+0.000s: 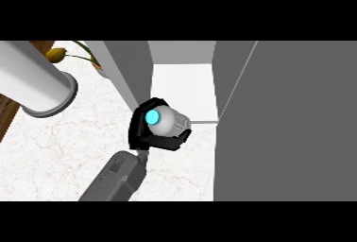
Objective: Pick up the bottled water, place it into the cabinet and close the cabinet
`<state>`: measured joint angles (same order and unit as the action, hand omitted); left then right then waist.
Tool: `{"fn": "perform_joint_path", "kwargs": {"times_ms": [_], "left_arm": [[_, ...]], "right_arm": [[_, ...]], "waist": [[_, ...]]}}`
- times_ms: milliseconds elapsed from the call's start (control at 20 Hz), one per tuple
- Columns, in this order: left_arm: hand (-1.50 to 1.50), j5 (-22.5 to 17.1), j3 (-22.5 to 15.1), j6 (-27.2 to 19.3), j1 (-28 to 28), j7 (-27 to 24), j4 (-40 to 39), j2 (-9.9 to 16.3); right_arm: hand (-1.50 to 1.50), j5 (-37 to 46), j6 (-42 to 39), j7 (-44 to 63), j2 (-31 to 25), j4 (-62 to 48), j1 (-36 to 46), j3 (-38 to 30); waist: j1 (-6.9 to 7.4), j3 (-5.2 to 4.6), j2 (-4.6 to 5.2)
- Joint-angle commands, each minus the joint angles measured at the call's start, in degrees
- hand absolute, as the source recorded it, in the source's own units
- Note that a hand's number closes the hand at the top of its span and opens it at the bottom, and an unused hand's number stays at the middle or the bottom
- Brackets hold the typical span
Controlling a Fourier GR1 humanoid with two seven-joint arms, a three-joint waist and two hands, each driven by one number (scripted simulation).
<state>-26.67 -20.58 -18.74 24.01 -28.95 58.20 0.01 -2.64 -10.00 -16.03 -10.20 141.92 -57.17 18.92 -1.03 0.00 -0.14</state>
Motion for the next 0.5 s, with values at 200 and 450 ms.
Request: {"fn": "perform_joint_path", "kwargs": {"times_ms": [200,450], "left_arm": [[1.50,-0.91,-3.49,-11.40,14.88,8.55,-4.60,-0.01],[1.50,-6.84,-3.22,-15.95,23.22,6.87,-15.65,-0.01]], "right_arm": [[-1.50,-4.66,0.14,2.37,-0.37,0.48,2.78,-4.27],[-1.50,-6.88,-1.56,2.74,-1.39,3.05,2.58,-6.21]], "waist": [[-0.14,0.02,0.27],[-1.90,-0.03,0.73]]}}
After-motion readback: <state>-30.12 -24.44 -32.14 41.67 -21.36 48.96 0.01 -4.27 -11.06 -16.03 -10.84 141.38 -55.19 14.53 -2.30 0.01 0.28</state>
